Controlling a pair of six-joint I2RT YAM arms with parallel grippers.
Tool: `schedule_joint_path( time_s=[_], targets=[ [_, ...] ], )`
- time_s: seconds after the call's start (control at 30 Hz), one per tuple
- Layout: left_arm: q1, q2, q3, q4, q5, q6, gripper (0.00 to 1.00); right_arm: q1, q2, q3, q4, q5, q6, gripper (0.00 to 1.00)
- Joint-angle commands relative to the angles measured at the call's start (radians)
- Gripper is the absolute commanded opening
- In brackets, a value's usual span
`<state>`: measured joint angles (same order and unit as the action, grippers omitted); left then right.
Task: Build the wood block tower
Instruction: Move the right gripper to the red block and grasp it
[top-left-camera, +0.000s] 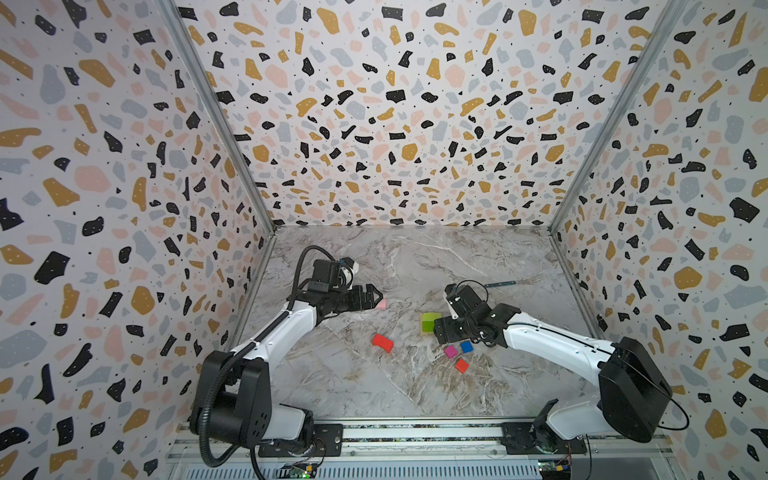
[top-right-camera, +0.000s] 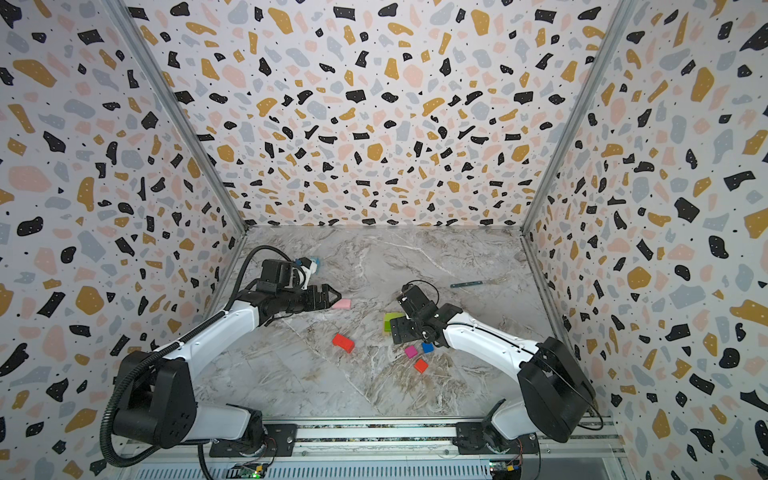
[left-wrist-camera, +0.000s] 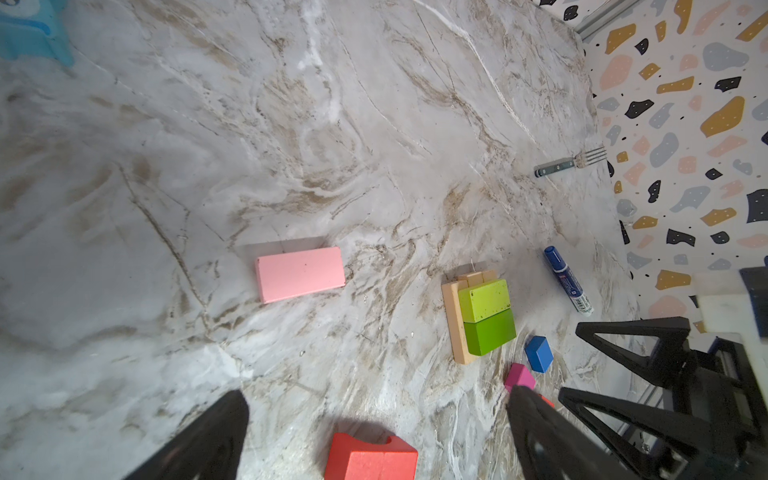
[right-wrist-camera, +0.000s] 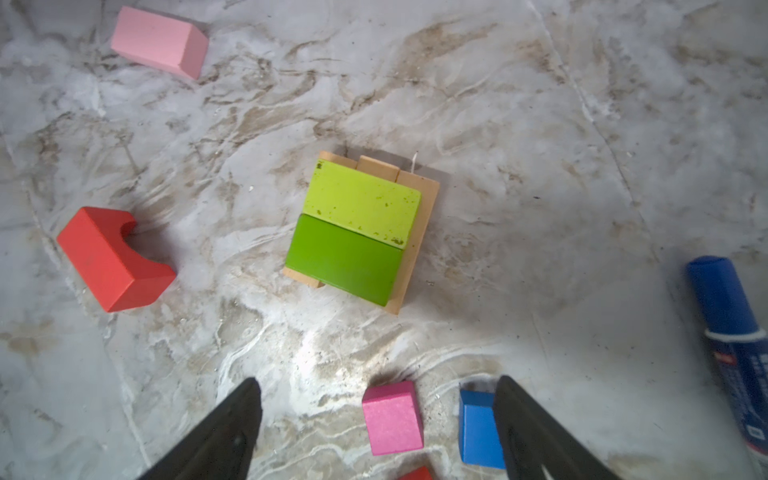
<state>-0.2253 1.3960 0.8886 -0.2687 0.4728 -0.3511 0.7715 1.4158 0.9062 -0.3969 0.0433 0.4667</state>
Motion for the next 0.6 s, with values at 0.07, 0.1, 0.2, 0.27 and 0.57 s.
schedule_joint_path(
  time_s=[0.07, 0.1, 0.2, 0.27, 0.57],
  targets=[
    [0.003, 0.016, -0.002, 0.02, 0.021, 0.002, 0.98, 0.04, -0.055, 0.05, -0.02, -0.024, -0.112, 0.86],
    [0.002, 0.019, -0.003, 0.02, 0.018, 0.0, 0.98, 0.05, -0.055, 0.052, -0.015, -0.028, -0.126, 0.85],
    [0.003, 0.027, -0.002, 0.012, 0.018, -0.003, 0.98, 0.077, -0.05, 0.06, -0.002, -0.047, -0.166, 0.83],
    [0.002, 0.03, 0.001, 0.008, 0.018, -0.007, 0.98, 0.098, -0.045, 0.063, 0.019, -0.056, -0.188, 0.81],
    [0.01, 0.063, 0.023, 0.005, 0.044, 0.0, 0.98, 0.168, 0.046, 0.111, 0.139, -0.1, -0.276, 0.7]
  ],
)
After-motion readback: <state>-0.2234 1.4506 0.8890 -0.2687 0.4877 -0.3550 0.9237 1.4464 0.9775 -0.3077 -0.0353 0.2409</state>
